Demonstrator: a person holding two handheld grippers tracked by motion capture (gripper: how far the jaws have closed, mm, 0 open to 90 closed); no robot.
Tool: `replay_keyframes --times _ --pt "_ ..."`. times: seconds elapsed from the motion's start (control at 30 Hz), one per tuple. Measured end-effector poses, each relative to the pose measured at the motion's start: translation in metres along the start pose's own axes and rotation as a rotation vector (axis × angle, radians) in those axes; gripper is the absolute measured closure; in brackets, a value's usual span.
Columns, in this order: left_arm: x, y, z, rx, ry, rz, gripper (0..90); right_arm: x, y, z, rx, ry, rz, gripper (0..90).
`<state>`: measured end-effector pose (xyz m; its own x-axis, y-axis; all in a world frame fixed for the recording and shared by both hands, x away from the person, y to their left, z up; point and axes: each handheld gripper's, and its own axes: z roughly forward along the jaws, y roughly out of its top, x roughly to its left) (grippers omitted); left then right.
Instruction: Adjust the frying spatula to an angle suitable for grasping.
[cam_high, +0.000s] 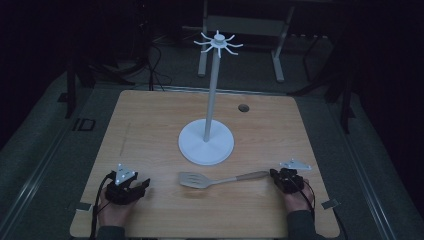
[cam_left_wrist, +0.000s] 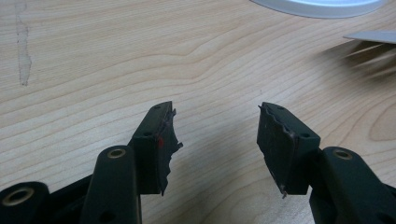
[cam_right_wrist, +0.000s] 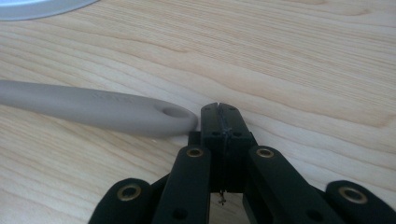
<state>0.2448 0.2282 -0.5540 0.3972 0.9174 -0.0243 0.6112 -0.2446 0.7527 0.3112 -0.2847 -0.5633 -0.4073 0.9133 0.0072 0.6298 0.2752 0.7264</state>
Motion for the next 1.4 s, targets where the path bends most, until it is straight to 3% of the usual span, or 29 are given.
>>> replay_keyframes --times 0.2,0.43,0.57,0.73,1.0,1.07,1.23,1.4 --pt "-0.003 0.001 0.000 -0.002 -0.051 0.008 48.1 0.002 0.003 0.005 -0.004 0.048 0.038 90.0" --pt "-0.004 0.007 -0.012 -0.063 -0.073 0.001 48.2 0.033 0.013 0.017 -0.014 0.090 -0.031 90.0" --pt "-0.005 0.017 -0.020 -0.097 -0.111 -0.005 47.5 0.047 0.016 0.021 -0.015 0.117 -0.069 90.0" --pt "-0.009 0.032 -0.023 -0.103 -0.131 0.029 47.7 0.062 0.017 0.024 -0.021 0.124 -0.110 90.0" --pt "-0.021 0.057 -0.022 -0.084 -0.168 0.089 44.2 0.072 0.019 0.026 -0.026 0.159 -0.126 90.0" --pt "-0.025 0.063 -0.021 -0.078 -0.174 0.105 44.2 0.078 0.019 0.026 -0.030 0.174 -0.161 89.7" --pt "-0.035 0.076 -0.017 -0.079 -0.187 0.145 43.6 0.075 0.020 0.021 -0.051 0.163 -0.158 83.4" --pt "-0.041 0.087 -0.014 -0.077 -0.201 0.157 43.3 0.057 0.019 0.010 -0.092 0.132 -0.129 74.9"
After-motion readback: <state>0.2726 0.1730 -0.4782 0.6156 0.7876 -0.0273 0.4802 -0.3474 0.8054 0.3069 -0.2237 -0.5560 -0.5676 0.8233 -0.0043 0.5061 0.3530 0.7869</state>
